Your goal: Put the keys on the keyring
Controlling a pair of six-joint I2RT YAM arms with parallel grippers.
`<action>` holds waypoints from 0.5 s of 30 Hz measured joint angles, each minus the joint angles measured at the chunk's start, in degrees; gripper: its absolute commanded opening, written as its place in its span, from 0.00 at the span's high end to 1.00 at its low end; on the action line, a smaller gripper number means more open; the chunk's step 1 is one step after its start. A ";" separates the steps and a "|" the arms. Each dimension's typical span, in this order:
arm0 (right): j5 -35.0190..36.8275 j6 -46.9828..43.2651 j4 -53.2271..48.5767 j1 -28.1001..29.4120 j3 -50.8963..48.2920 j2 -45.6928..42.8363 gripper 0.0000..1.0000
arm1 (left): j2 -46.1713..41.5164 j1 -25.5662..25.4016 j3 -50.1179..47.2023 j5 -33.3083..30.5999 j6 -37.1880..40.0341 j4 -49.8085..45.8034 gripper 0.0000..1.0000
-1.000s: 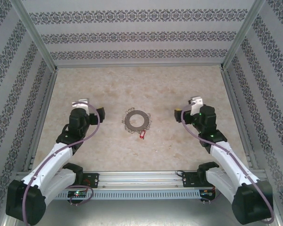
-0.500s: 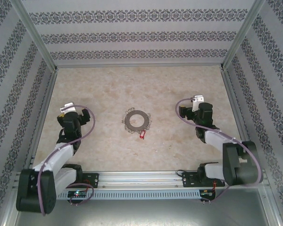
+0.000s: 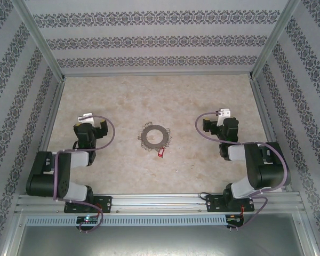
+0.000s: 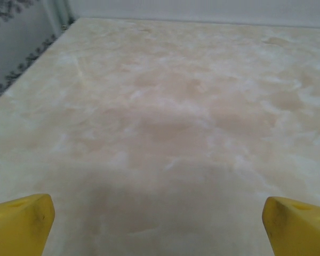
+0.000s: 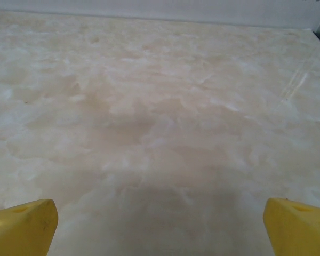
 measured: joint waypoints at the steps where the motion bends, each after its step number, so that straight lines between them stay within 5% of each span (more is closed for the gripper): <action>1: 0.15 0.31 0.24 -0.11 0.00 0.00 0.02 | 3.06 0.00 -0.24 0.72 0.22 4.09 0.00; 15: 0.72 0.74 1.49 -0.37 0.00 0.00 0.02 | 7.10 0.24 -0.35 3.85 0.81 8.85 0.00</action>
